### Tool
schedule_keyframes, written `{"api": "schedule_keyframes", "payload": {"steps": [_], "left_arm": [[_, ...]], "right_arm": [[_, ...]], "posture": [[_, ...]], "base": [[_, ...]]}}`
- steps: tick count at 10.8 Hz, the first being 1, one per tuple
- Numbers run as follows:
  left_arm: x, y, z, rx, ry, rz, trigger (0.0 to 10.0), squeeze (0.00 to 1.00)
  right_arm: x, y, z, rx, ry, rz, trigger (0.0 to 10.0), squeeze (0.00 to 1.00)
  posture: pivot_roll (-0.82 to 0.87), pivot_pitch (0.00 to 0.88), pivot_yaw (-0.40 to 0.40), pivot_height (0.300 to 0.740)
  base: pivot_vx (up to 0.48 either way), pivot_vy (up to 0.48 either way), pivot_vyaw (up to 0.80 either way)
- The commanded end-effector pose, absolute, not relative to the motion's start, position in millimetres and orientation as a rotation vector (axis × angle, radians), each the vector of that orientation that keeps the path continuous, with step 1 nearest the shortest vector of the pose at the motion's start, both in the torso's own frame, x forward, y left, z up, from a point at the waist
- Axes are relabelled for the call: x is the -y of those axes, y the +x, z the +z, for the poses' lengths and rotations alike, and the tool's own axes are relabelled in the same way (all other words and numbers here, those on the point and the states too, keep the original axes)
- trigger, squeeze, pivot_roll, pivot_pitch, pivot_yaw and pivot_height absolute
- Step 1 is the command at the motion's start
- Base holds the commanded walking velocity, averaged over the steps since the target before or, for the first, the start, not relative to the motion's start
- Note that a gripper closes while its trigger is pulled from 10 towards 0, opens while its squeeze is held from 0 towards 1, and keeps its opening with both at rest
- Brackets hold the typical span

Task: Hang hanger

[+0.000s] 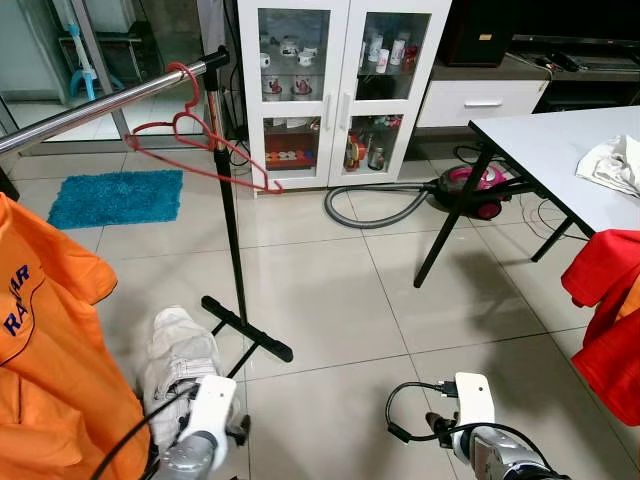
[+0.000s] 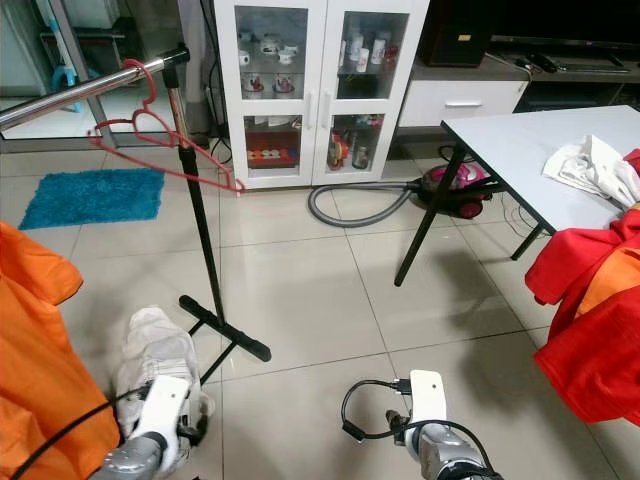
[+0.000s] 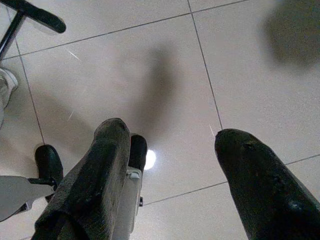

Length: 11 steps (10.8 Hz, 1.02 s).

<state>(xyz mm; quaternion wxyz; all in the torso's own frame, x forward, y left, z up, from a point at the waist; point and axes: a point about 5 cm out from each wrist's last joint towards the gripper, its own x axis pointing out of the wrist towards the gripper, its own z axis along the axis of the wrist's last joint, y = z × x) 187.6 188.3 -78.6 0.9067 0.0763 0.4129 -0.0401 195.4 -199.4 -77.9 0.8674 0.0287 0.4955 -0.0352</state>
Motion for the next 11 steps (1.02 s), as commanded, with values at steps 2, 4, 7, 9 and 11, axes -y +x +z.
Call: {"api": "schedule_keyframes", "payload": {"steps": [2,4,7,9,11], "left_arm": [[-186.2,190.2,-77.6,-0.847,0.141,-0.078,10.0,0.00],[-185.6,189.6,-78.1,-0.852,0.130,-0.077,10.0,0.00],[-185.3,189.0,-78.6,-0.859,0.128,-0.078,10.0,0.00],[-185.8,189.6,-78.5,-0.864,0.146,-0.080,10.0,0.00],[-188.1,190.2,-78.4,-0.874,0.160,-0.065,10.0,0.00]], "right_arm": [[202.7,194.2,-78.0,-1.034,0.067,-0.087,10.0,0.00],[202.9,194.2,-77.9,-1.032,0.064,-0.080,10.0,0.00],[206.8,191.4,-78.7,-1.042,0.029,-0.077,10.0,0.00],[207.2,192.3,-78.1,-1.041,0.020,-0.064,10.0,0.00],[207.5,192.6,-77.9,-1.040,0.023,-0.063,10.0,0.00]], "posture": [[-0.03,0.000,-0.056,0.740],[-0.03,0.000,-0.056,0.740],[-0.03,0.000,-0.056,0.740],[-0.02,0.000,-0.055,0.740],[-0.03,0.000,-0.052,0.740]], "base": [[0.000,0.000,0.00],[0.000,0.000,0.00],[0.000,0.000,0.00],[0.000,0.000,0.00],[0.000,0.000,0.00]]}}
